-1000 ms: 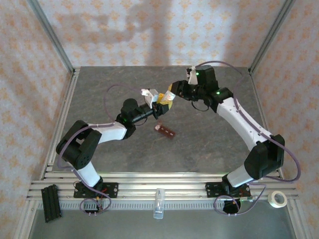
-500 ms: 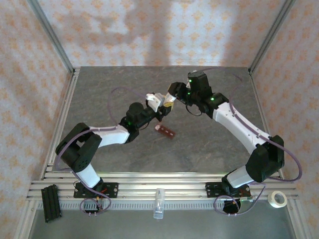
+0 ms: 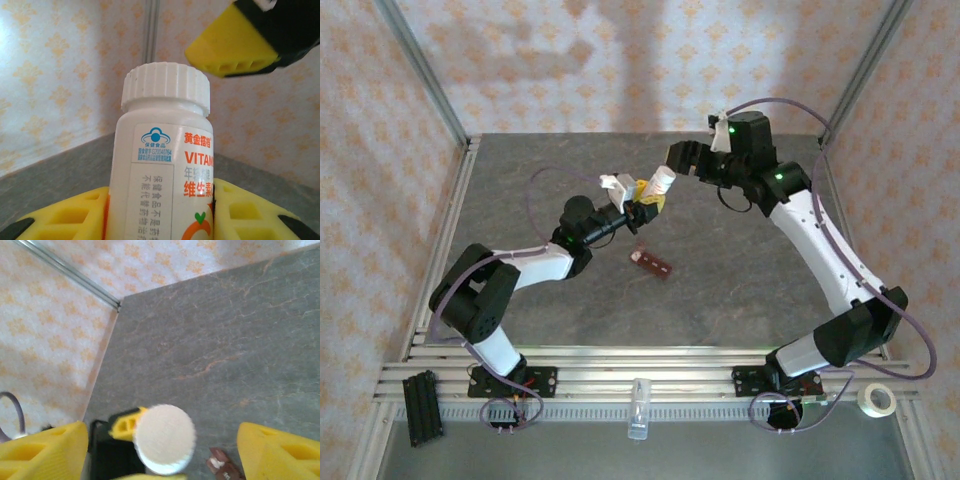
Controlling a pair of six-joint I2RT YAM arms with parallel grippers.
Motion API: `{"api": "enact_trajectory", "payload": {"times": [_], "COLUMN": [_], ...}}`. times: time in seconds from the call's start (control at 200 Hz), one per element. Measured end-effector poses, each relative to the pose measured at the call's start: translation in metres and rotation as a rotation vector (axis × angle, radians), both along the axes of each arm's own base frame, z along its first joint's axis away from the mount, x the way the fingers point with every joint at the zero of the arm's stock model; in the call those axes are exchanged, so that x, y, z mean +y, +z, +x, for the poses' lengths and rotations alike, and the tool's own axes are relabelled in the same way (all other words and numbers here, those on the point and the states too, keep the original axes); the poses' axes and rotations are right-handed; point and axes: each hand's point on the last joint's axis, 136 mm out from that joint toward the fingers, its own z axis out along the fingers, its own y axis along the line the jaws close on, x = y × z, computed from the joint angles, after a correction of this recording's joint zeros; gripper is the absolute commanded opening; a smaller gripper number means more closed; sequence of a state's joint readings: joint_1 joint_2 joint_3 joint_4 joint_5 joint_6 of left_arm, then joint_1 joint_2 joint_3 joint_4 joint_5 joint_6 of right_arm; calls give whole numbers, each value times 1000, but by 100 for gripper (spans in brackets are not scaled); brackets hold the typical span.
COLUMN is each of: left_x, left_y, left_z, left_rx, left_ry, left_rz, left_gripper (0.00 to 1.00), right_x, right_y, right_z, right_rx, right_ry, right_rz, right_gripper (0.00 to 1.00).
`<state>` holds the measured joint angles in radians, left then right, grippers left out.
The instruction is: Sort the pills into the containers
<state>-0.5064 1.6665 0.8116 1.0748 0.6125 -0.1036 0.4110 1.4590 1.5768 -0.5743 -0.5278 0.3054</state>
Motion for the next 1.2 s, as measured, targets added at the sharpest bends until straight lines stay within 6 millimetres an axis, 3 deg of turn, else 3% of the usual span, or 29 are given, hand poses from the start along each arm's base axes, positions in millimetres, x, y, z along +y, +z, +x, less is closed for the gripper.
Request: {"api": "enact_trajectory", "payload": {"times": [0.365,0.796,1.201], "left_x": [-11,-14,-14], "left_y": [3,4,3], "left_z": [-14,-19,-21], "left_rx": [65,74,84], "left_ry": [-165,-199,-209], "left_rz": [-53,-63,-62], "left_gripper": [0,0,0], "right_x": [15,20,20], "right_y": [-4,-19,-26], "right_z": [-19,-15,-12], "right_rx": [-74,-47,-29], "right_ry": [238,269,272], "right_rz": [-67,-80,-73], "right_gripper": [71,50,39]}}
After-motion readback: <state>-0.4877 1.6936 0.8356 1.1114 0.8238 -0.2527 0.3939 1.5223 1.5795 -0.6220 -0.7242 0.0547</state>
